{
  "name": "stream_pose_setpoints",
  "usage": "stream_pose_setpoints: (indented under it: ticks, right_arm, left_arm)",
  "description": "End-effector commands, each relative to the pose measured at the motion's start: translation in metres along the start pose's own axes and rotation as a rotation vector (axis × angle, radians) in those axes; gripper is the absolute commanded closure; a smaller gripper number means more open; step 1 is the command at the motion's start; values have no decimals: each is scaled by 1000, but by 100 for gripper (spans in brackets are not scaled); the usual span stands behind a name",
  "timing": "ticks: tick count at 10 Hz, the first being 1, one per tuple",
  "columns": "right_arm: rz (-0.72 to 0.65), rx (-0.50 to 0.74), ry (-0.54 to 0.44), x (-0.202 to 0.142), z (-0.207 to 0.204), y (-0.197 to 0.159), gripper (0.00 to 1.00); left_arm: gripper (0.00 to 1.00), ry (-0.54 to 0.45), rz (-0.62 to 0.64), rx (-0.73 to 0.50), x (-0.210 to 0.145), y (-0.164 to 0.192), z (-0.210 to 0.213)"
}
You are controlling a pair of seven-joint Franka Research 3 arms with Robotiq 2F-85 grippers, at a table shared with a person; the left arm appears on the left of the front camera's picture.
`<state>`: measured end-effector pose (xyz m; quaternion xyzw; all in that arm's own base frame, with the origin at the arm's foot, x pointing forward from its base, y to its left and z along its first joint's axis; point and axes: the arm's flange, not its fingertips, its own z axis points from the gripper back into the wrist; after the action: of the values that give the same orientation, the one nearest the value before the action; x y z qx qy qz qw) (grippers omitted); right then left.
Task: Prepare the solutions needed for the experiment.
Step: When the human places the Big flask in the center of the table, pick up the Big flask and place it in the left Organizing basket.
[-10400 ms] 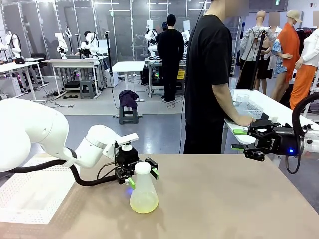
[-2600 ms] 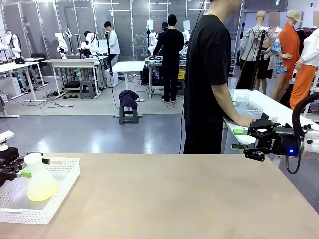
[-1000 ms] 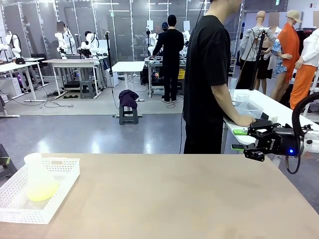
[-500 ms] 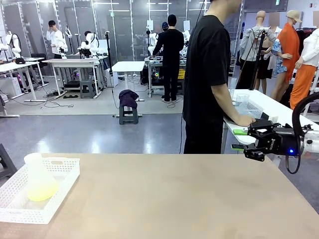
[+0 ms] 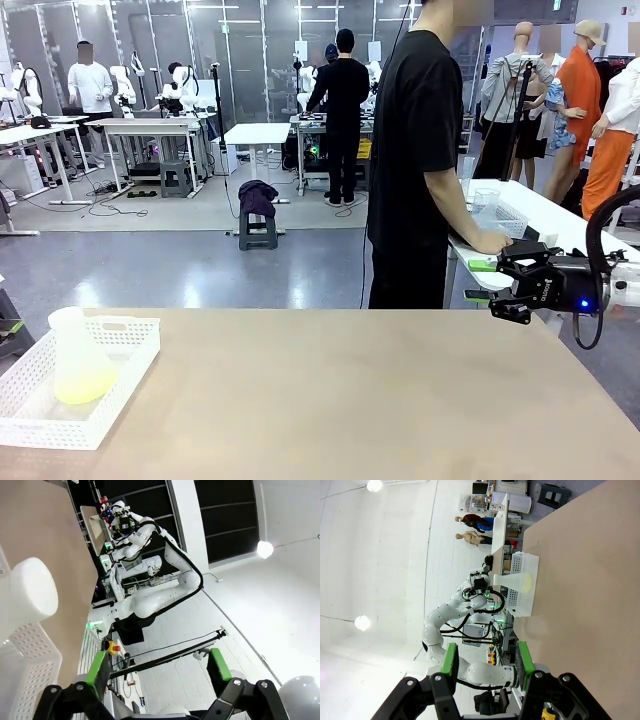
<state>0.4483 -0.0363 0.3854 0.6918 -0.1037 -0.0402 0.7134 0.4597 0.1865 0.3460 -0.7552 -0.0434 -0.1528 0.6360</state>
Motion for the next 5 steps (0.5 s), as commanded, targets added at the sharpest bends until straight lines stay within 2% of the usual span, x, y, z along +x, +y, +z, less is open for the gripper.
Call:
stream_pose_setpoints:
  ticks: [1,5]
  right_arm:
    - [6,7,-2,1,-1,2,41]
    - [6,7,-2,1,-1,2,41]
  left_arm:
    - [0,22,8,9,5,1,-9]
    - [0,22,8,9,5,1,-9]
